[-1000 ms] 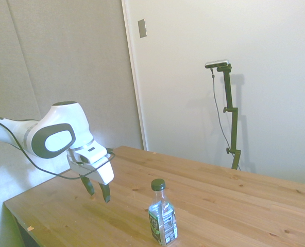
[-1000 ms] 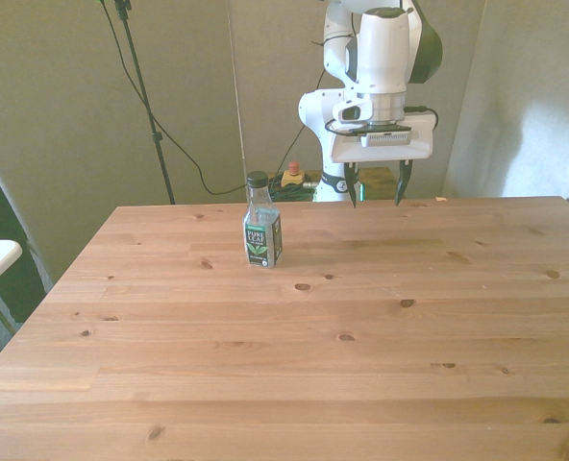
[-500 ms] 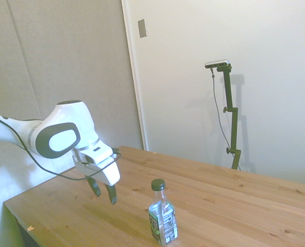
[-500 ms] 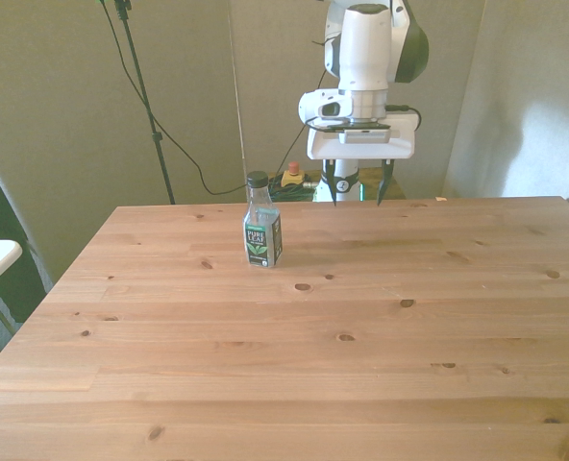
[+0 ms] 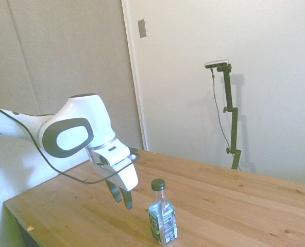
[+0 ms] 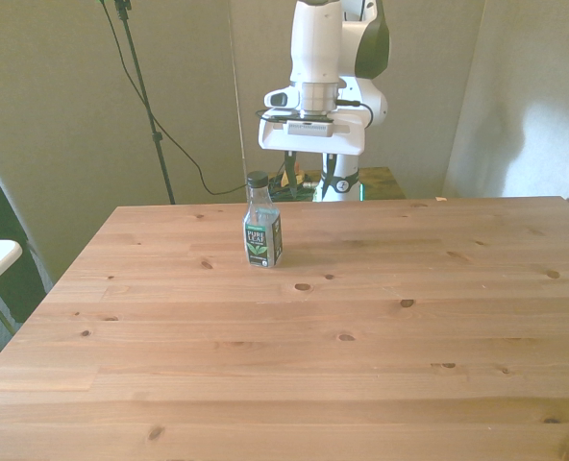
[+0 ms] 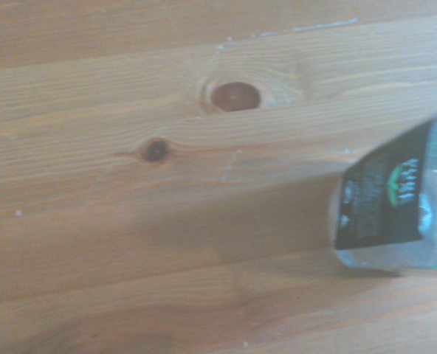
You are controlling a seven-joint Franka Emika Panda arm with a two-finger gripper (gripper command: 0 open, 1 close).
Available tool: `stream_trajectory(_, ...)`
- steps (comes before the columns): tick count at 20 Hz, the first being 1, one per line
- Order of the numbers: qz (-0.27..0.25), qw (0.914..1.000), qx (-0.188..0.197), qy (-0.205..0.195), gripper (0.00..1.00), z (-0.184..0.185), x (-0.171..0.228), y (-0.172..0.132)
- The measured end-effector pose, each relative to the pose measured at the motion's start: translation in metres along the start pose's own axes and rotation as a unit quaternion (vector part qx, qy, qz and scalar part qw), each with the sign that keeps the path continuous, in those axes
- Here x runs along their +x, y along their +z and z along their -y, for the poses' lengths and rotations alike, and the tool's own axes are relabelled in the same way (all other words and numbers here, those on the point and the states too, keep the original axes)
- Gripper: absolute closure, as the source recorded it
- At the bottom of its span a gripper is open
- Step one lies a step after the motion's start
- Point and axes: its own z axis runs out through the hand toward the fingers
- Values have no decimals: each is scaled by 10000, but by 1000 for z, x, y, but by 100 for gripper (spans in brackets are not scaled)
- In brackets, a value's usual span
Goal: Knock down the bottle
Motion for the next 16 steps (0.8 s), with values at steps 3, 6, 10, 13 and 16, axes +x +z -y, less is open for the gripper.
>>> stream_trajectory(3,-6,9999,1,130,100,-20,18,-3)
stream_trajectory(6,-82,9997,53,204,100,-28,31,-13)
stream_trajectory(10,-172,9994,106,271,100,-31,38,-24)
stream_trajectory(13,-208,9992,123,311,100,-32,42,-28)
stream_trajectory(16,-229,9991,135,327,100,-33,44,-30)
